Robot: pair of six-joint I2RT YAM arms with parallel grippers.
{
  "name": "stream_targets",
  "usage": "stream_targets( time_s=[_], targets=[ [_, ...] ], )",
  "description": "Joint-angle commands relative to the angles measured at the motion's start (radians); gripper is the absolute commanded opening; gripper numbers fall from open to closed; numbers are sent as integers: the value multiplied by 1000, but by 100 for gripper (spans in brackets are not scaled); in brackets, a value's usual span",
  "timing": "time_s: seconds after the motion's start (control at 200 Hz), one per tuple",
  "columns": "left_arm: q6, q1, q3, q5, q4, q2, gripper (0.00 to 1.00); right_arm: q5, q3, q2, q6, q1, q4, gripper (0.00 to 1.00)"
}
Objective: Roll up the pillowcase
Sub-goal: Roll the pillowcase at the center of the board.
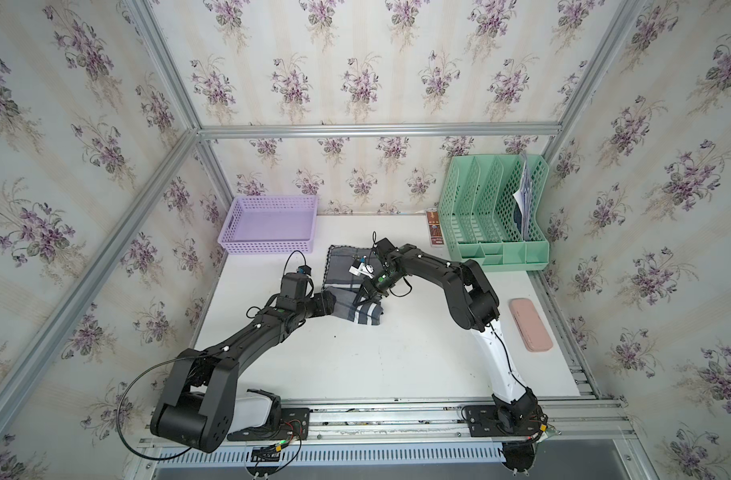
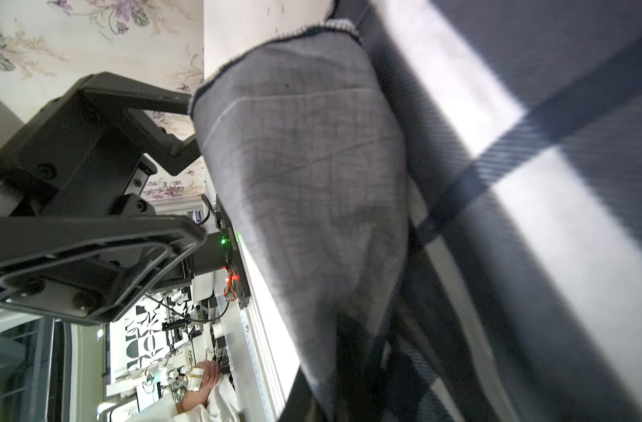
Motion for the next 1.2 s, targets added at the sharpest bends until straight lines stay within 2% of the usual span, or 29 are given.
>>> stream_targets(
  time_s=[0.0, 0.185, 0.285, 0.35, 0.41, 0.459, 0.534, 0.604, 0.659, 0.709, 0.799, 1.009, 1.194],
  targets=[
    [1, 1, 27, -71, -22, 41, 77, 84, 7, -4, 92, -15, 79, 20],
    [-20, 1, 111, -83, -93, 202, 71, 200, 35, -4, 69, -23, 76, 42],
    [-38, 0, 144, -106, -134, 239, 69, 347, 3, -67, 21, -17, 111, 50],
    [-40, 0, 151, -116, -143, 242, 69, 481, -93, -176, -29, 1, 201, 61],
    [-43, 1, 156, -124, -154, 250, 69, 673, -212, -309, -99, 46, 325, 69],
    [-40, 1, 168, -118, -167, 260, 69, 877, -349, -422, -154, 100, 462, 75],
    [-43, 1, 186, -117, -187, 281, 69, 1082, -583, -577, -288, 193, 710, 87],
    [-46, 0, 193, -120, -192, 290, 69, 1200, -736, -667, -391, 274, 890, 92],
    [-45, 1, 197, -120, -194, 293, 68, 1242, -862, -713, -480, 327, 1028, 97],
    [-49, 1, 199, -124, -197, 295, 68, 1271, -962, -734, -567, 380, 1157, 98],
    [-49, 0, 201, -126, -200, 296, 69, 1339, -1043, -714, -681, 447, 1297, 100],
    [-48, 1, 201, -125, -202, 295, 69, 1377, -938, -560, -777, 445, 1255, 100],
    [-54, 6, 198, -123, -208, 278, 69, 1324, -844, -450, -813, 422, 1138, 96]
  ],
)
